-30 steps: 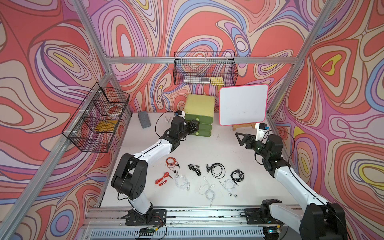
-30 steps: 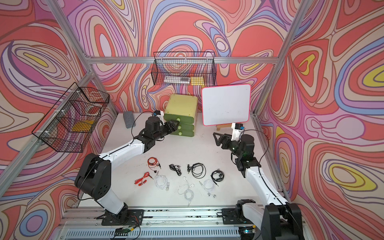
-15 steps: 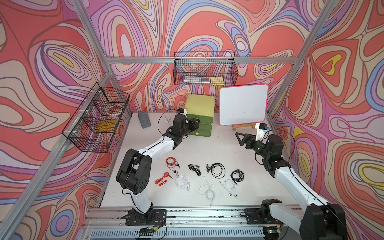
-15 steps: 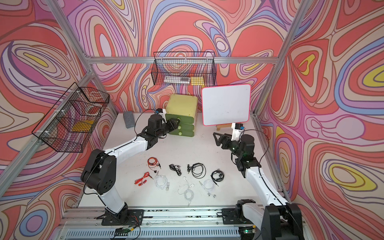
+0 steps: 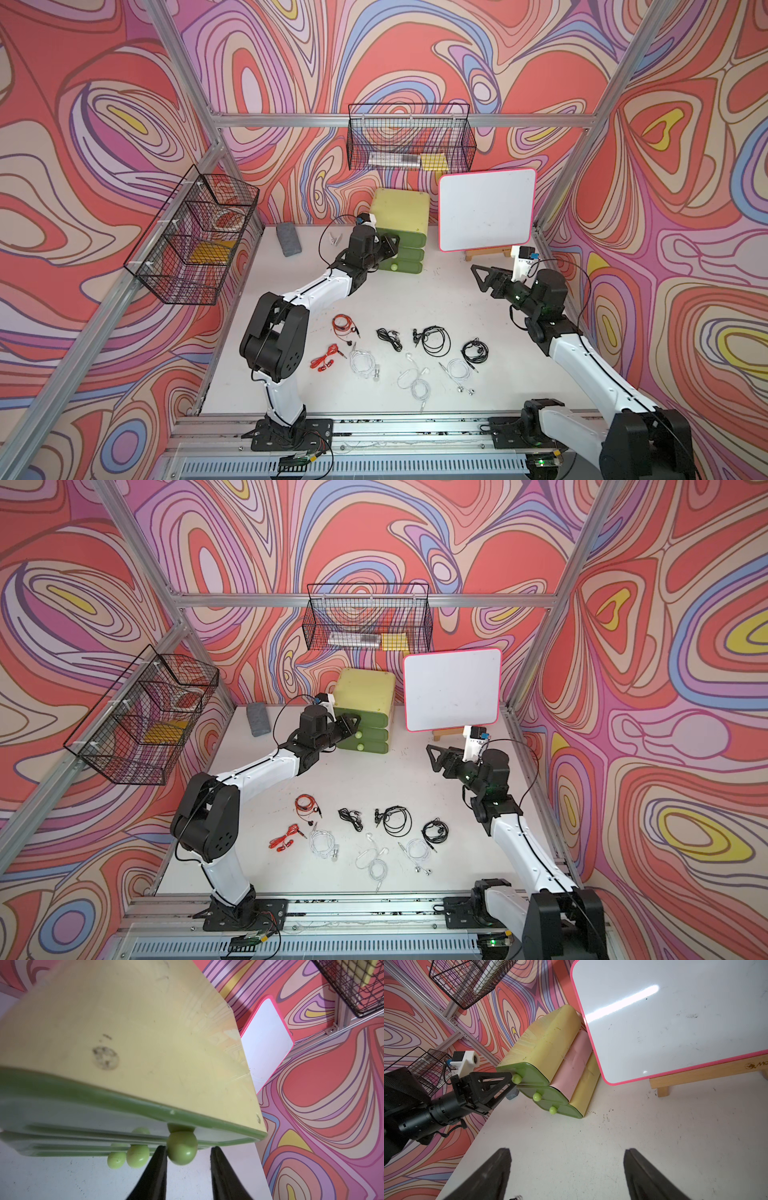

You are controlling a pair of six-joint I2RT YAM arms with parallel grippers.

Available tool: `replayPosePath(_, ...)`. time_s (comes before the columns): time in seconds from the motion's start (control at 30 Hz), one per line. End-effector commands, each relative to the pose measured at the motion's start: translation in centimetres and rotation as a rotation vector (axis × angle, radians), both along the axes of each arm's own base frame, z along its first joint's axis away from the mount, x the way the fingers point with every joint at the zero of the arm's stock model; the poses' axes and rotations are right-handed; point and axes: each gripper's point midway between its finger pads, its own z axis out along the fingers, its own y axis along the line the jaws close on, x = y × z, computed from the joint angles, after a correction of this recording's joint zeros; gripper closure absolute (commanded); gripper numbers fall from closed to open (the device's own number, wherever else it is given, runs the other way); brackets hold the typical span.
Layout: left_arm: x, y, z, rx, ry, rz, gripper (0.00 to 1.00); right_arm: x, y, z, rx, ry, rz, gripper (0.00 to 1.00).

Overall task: Place the wired earphones into the drawer by color
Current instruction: Open the drawer in the storage box.

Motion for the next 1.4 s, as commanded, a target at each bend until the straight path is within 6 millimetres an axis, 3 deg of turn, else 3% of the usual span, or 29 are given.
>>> replayPosePath(0.0,0.7,-0.7,0.4,-0.003,-0.032,-0.014,0.68,-0.2,-0.1,0.5,-0.009,-0.027,0.001,0.13)
replayPosePath(0.67,1.4,-1.1,0.1,-0.021,-0.029,-0.016,0.79,-0.2,-0.1,0.6,-0.008,-0.031,0.004,0.13)
replayPosePath(1.37,-2.2,-0.6,1.0,-0.047,-0.035,-0.052,0.86,-0.2,-0.2,0.5,-0.007,-0.029,-0.002,0.13)
